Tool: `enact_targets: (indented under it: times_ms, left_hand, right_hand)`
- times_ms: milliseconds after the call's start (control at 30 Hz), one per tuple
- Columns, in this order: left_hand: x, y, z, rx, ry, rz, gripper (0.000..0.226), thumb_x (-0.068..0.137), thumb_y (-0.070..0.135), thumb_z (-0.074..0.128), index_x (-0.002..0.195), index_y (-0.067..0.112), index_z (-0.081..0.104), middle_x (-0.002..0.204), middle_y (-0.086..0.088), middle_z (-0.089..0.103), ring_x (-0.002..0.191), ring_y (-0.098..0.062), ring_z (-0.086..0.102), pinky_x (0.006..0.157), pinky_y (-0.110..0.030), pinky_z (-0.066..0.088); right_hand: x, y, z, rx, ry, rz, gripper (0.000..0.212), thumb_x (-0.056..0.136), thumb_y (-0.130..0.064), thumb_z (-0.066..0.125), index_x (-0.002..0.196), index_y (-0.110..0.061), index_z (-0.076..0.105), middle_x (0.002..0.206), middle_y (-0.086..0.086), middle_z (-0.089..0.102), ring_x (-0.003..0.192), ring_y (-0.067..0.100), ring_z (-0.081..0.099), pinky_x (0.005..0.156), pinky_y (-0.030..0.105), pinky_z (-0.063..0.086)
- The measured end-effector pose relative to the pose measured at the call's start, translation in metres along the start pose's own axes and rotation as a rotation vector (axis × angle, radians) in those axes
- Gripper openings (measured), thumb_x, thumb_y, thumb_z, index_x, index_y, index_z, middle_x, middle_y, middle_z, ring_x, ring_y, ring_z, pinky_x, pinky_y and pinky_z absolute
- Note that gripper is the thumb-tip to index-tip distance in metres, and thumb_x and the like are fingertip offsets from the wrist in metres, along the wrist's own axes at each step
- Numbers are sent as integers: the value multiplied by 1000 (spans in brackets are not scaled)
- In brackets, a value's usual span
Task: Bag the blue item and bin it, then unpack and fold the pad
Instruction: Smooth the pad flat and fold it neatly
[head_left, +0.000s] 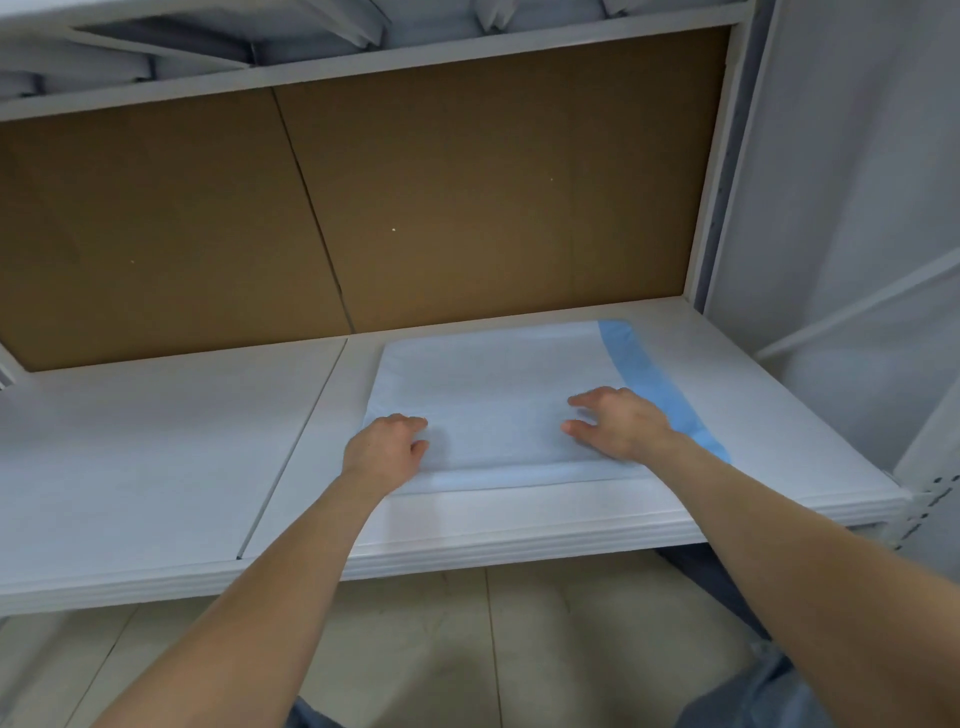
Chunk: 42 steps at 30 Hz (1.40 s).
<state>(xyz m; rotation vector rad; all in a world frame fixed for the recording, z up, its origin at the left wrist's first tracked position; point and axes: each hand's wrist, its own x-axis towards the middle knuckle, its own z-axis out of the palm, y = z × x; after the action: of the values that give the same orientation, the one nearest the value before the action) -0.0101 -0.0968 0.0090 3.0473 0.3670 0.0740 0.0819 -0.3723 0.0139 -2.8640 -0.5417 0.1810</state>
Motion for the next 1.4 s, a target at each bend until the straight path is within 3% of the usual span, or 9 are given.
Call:
enact_targets:
  times_ms: [100,267,633,800,933,1033,1267,1333,1400]
  left_hand:
    - [14,6,10,-18,-127,54,62,100,45,34,153,27,8,161,0,7,149,-18,8,119,-35,16]
    - [52,16,27,-4,-175,56,68,96,60,22,152,34,-6,160,1,-12,149,-19,-10,121,-43,0]
    - [64,13,49,13,-217,2,69,91,68,16,151,38,-3,161,4,-12,149,-18,-9,120,-47,-3]
    - [78,21,38,99,-28,-9,61,94,62,19,148,33,22,153,-3,26,140,-24,24,111,-44,23]
    - [109,41,43,27,-98,57,60,97,56,18,152,35,5,161,3,2,148,-20,3,120,-42,7]
    - [131,55,50,34,-147,101,59,97,57,15,151,38,-2,161,7,-7,149,-18,-5,120,-47,1]
    - [146,58,64,68,-169,77,58,96,59,11,150,41,-1,161,10,-7,149,-18,-4,119,-49,0]
    - [146,58,63,77,-146,88,58,96,59,13,150,41,3,161,10,-1,148,-18,2,118,-47,6]
    - [153,51,56,71,-78,77,57,96,57,16,150,39,11,160,7,10,146,-18,12,115,-43,14]
  right_hand:
    - [17,-2,14,-46,-58,4,77,92,-65,34,154,-29,6,162,0,1,149,28,1,120,43,13]
    - [51,-6,29,-103,-37,3,82,89,-72,24,153,-31,-3,161,3,-13,147,28,-15,119,47,-3]
    - [70,4,48,-123,-76,-1,81,84,-78,14,152,-37,-2,161,-1,-11,148,25,-13,119,48,-6]
    - [79,0,35,-107,58,18,77,88,-73,19,152,-31,14,159,1,11,146,27,11,118,43,12]
    - [106,-16,37,-93,-12,-20,74,92,-68,18,153,-32,0,161,-1,-9,148,28,-11,120,47,-3]
    - [127,-26,38,-84,-44,-72,66,97,-60,16,153,-32,-2,161,-2,-11,147,27,-15,119,48,-5]
    - [144,-23,49,-149,-67,-91,65,96,-61,12,153,-32,2,162,-3,-4,149,26,-5,119,48,2]
    - [146,-25,45,-169,-15,-94,67,94,-64,15,152,-31,11,160,0,7,147,28,7,117,47,14]
    - [154,-29,40,-132,2,-80,73,92,-68,18,153,-28,12,161,0,8,147,29,8,117,46,14]
